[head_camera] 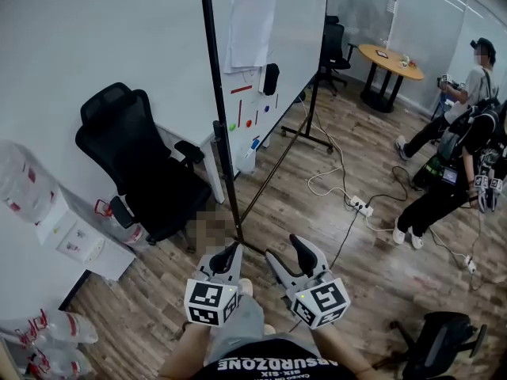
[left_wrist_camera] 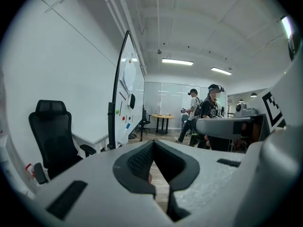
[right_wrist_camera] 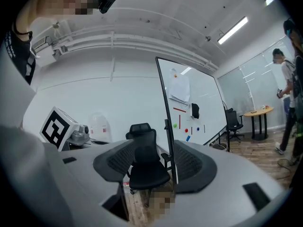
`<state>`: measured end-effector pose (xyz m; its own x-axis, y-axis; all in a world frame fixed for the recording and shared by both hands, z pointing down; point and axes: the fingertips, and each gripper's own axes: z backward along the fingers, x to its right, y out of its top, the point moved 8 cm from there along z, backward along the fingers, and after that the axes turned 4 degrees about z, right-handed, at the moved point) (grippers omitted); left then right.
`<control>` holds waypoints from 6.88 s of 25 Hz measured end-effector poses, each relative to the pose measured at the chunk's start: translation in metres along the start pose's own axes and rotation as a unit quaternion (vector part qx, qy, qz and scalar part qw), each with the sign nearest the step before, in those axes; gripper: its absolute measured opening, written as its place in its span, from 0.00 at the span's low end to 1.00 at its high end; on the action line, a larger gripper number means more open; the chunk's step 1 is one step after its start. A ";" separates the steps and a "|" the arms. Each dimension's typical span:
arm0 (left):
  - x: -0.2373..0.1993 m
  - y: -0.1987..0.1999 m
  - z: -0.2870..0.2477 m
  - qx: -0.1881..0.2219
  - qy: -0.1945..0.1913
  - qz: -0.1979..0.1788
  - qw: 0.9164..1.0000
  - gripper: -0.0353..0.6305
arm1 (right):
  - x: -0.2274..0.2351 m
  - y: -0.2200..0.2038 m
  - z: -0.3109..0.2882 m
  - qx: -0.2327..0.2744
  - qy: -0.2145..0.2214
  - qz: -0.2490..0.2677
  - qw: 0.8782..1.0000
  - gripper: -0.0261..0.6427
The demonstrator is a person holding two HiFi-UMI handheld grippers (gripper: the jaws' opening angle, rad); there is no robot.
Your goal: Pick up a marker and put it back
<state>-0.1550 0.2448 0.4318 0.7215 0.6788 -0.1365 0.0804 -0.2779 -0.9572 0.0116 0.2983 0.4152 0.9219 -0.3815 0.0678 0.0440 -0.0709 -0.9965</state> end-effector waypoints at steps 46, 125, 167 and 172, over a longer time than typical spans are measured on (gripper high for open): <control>-0.189 0.052 -0.206 -0.033 -0.082 -0.013 0.996 0.06 | 0.131 0.007 -0.259 -0.015 -0.088 -0.041 0.995 0.38; -0.177 0.054 -0.262 -0.056 0.076 0.028 0.995 0.06 | 0.237 -0.074 -0.380 -0.162 0.100 -0.072 0.979 0.14; -0.184 0.061 -0.263 -0.049 0.061 0.025 0.997 0.06 | 0.242 -0.013 -0.359 -0.095 0.101 -0.078 0.987 0.13; -0.185 0.061 -0.262 -0.047 0.062 0.026 0.997 0.06 | 0.244 0.002 -0.348 -0.069 0.096 -0.084 0.989 0.13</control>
<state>-0.1030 -0.0762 0.4654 0.8050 0.5748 -0.1466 0.1015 -0.3770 -0.9207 0.1021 -0.1159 0.4466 0.8158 -0.5203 0.2526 0.1250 -0.2678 -0.9553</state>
